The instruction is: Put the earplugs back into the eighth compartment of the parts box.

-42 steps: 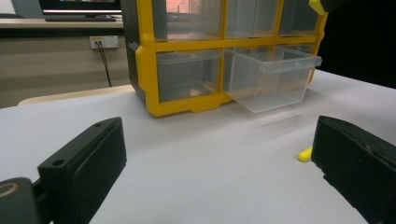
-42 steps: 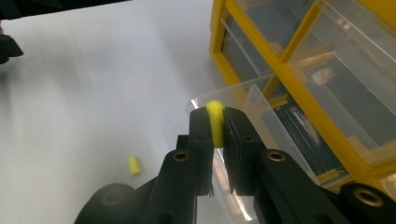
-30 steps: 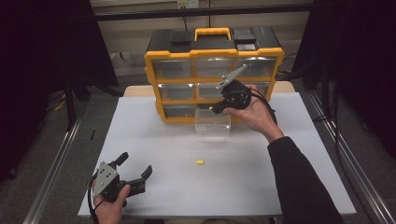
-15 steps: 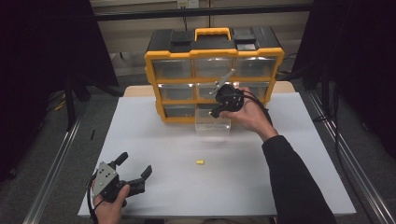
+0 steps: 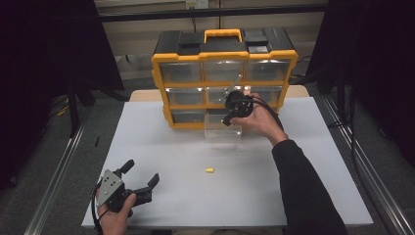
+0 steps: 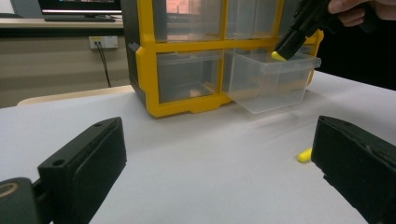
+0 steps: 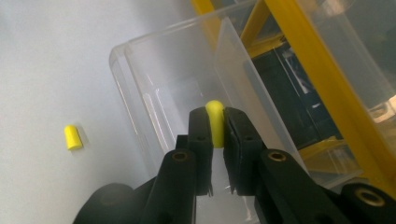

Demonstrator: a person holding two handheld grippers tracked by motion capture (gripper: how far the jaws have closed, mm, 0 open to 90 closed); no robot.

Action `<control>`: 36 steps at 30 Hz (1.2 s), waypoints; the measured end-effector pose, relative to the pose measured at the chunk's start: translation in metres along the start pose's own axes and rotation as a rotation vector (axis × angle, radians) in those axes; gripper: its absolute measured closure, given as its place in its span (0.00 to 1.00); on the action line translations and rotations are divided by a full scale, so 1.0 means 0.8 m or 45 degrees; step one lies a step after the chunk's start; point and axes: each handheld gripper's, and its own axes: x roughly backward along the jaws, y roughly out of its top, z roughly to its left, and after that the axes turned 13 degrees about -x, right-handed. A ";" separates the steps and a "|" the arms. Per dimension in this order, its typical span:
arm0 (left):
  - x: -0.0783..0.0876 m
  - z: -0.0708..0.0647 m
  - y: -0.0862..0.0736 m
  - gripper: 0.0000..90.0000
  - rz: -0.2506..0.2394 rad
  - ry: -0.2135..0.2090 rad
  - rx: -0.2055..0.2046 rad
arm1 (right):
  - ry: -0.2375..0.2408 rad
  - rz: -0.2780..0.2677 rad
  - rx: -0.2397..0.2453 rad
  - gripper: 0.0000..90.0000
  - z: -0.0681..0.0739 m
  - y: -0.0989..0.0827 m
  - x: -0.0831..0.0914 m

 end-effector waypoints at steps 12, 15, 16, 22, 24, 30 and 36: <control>0.000 0.000 0.000 0.04 0.004 -0.003 -0.003 | -0.005 0.007 -0.030 0.85 -0.008 -0.007 -0.015; 0.000 0.000 0.000 0.04 0.000 -0.001 0.000 | -0.001 -0.023 -0.033 0.78 -0.008 -0.008 -0.013; 0.000 0.000 0.000 0.04 0.004 0.000 -0.004 | -0.015 -0.033 -0.037 0.75 -0.008 -0.008 -0.012; 0.000 0.000 0.000 0.04 0.001 0.000 -0.002 | -0.010 -0.118 -0.065 0.57 -0.007 -0.010 0.000; 0.000 0.000 0.000 0.04 0.002 0.001 -0.004 | -0.030 -0.146 -0.059 0.55 -0.005 -0.011 0.006; 0.000 0.000 0.000 0.04 0.003 0.008 -0.010 | -0.039 -0.241 -0.102 0.28 -0.003 -0.017 0.019; 0.000 -0.001 0.000 0.04 0.000 0.006 -0.008 | -0.048 -0.317 -0.119 0.16 0.000 -0.030 0.026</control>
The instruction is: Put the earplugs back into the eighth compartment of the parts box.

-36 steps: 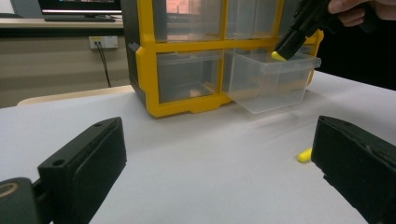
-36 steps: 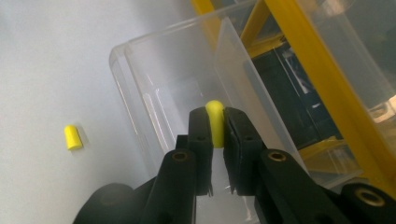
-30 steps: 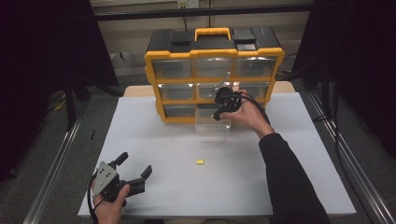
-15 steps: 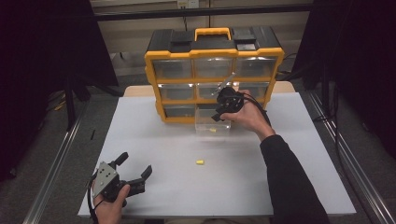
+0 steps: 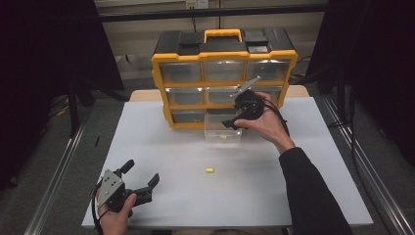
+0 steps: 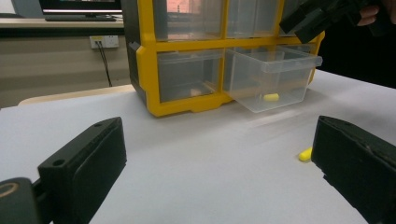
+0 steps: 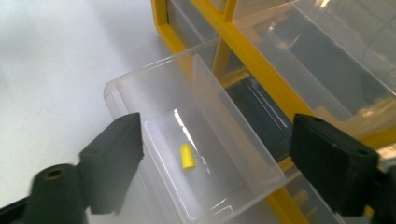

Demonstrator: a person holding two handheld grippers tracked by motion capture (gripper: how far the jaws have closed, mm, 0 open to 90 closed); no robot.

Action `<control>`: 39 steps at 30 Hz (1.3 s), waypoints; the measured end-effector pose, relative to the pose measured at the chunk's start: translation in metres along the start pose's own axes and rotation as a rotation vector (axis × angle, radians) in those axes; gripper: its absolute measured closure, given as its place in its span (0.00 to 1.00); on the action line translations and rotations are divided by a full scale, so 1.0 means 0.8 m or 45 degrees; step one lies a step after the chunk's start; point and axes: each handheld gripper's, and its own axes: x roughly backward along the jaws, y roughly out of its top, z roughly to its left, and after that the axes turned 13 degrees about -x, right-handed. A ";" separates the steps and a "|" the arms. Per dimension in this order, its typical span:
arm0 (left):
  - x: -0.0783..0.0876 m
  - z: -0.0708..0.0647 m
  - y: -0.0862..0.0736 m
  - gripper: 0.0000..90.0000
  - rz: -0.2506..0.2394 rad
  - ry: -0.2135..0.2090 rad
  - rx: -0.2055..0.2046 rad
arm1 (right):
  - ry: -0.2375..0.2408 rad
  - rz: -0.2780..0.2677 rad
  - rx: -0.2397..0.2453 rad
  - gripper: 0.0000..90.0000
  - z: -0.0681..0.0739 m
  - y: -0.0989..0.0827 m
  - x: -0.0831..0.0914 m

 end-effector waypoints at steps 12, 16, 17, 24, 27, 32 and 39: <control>0.000 0.000 0.000 0.04 0.004 0.001 -0.002 | 0.025 -0.114 -0.044 0.06 0.007 -0.023 0.015; 0.000 0.000 0.000 0.04 0.007 0.002 -0.007 | 0.024 -0.135 -0.054 0.05 0.012 -0.030 0.018; 0.000 0.000 0.000 0.04 0.007 0.002 -0.007 | 0.026 -0.149 -0.052 0.05 0.013 -0.032 0.020; -0.001 -0.001 -0.001 0.04 0.009 -0.008 0.003 | 0.057 -0.225 -0.046 0.06 0.026 -0.046 0.030; -0.001 0.000 -0.001 0.04 0.012 -0.003 -0.011 | 0.068 -0.253 -0.041 0.05 0.033 -0.052 0.034; 0.000 0.000 -0.001 0.04 0.010 0.000 -0.010 | 0.103 -0.260 -0.028 0.05 0.044 -0.062 0.035; 0.000 0.001 0.000 0.04 0.014 -0.001 -0.017 | 0.136 -0.274 -0.024 0.05 0.056 -0.078 0.029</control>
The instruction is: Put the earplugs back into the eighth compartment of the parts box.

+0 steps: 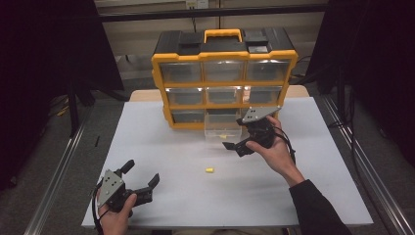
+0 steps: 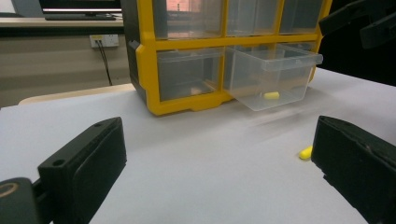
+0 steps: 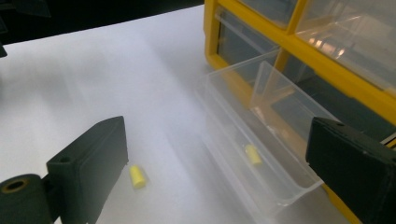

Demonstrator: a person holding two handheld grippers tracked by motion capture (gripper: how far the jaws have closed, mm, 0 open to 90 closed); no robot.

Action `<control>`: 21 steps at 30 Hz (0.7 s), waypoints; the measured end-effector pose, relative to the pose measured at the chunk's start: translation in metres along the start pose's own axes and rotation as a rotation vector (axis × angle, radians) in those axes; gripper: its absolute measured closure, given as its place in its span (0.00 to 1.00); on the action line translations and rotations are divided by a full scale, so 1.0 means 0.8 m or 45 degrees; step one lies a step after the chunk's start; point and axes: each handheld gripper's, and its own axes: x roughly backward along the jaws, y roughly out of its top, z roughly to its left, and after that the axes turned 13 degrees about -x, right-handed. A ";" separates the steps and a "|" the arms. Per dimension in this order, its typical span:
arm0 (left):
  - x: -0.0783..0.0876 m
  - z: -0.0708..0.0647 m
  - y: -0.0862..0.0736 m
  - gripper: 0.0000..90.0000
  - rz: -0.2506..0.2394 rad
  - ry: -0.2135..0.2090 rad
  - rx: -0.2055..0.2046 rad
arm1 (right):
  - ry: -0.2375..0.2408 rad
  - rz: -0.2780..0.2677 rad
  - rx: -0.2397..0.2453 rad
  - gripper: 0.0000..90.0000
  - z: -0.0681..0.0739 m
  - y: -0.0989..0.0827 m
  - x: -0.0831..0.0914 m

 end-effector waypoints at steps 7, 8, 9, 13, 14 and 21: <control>0.000 -0.001 0.001 0.04 -0.014 0.001 0.015 | 0.076 0.002 0.041 0.02 0.012 -0.003 0.001; 0.000 -0.001 0.001 0.04 -0.014 -0.001 0.017 | 0.091 0.001 0.043 0.02 0.014 -0.004 0.001; 0.001 0.000 0.001 0.04 -0.009 0.002 0.009 | 0.102 0.009 0.050 0.02 0.016 -0.005 0.000; 0.001 0.000 0.001 0.04 -0.013 0.001 0.014 | 0.127 0.039 0.067 0.03 0.024 -0.010 -0.007; 0.001 0.000 0.001 0.04 -0.009 0.000 0.010 | 0.130 0.047 0.074 0.04 0.026 -0.011 -0.008; 0.001 0.000 0.001 0.04 -0.010 -0.003 0.014 | 0.165 0.082 0.078 0.05 0.033 -0.019 -0.019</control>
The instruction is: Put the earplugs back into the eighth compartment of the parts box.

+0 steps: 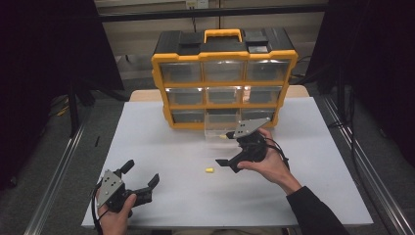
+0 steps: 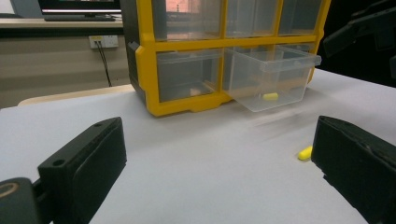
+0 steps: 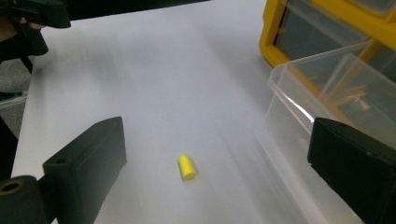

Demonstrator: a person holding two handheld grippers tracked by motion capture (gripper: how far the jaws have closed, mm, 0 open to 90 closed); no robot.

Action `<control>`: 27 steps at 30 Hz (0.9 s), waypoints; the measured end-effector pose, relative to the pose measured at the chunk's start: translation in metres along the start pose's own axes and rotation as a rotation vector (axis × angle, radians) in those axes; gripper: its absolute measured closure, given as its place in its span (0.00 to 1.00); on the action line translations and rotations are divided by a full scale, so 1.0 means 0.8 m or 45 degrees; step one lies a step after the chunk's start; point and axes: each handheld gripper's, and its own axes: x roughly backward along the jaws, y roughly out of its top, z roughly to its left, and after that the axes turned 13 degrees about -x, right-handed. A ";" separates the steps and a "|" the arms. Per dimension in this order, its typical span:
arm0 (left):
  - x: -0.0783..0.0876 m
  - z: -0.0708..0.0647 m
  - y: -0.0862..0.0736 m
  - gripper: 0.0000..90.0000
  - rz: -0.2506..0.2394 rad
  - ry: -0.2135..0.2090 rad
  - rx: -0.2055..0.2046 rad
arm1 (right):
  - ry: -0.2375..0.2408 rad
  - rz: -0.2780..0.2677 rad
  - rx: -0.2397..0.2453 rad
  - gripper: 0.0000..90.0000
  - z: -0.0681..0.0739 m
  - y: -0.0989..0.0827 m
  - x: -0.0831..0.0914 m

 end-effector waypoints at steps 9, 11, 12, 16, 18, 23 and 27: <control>0.000 0.000 0.000 0.04 0.002 0.004 -0.006 | 0.046 0.072 0.002 0.08 0.003 -0.005 -0.016; 0.000 0.000 0.000 0.04 -0.003 0.003 0.000 | 0.055 0.101 0.001 0.08 0.003 -0.007 -0.021; 0.000 0.000 0.000 0.04 -0.002 0.004 0.000 | 0.063 0.111 -0.007 0.08 0.003 -0.007 -0.023; 0.000 0.001 0.000 0.04 0.008 0.002 -0.009 | 0.083 0.157 -0.021 0.09 0.003 -0.010 -0.032; 0.000 0.001 0.000 0.04 0.005 0.007 -0.011 | 0.088 0.184 -0.027 0.09 0.004 -0.011 -0.037; 0.000 0.001 0.000 0.04 0.008 0.005 -0.011 | 0.086 0.240 0.002 0.12 0.005 -0.015 -0.052; 0.000 0.000 0.000 0.04 0.010 0.002 -0.016 | 0.081 0.269 0.023 0.13 0.006 -0.014 -0.061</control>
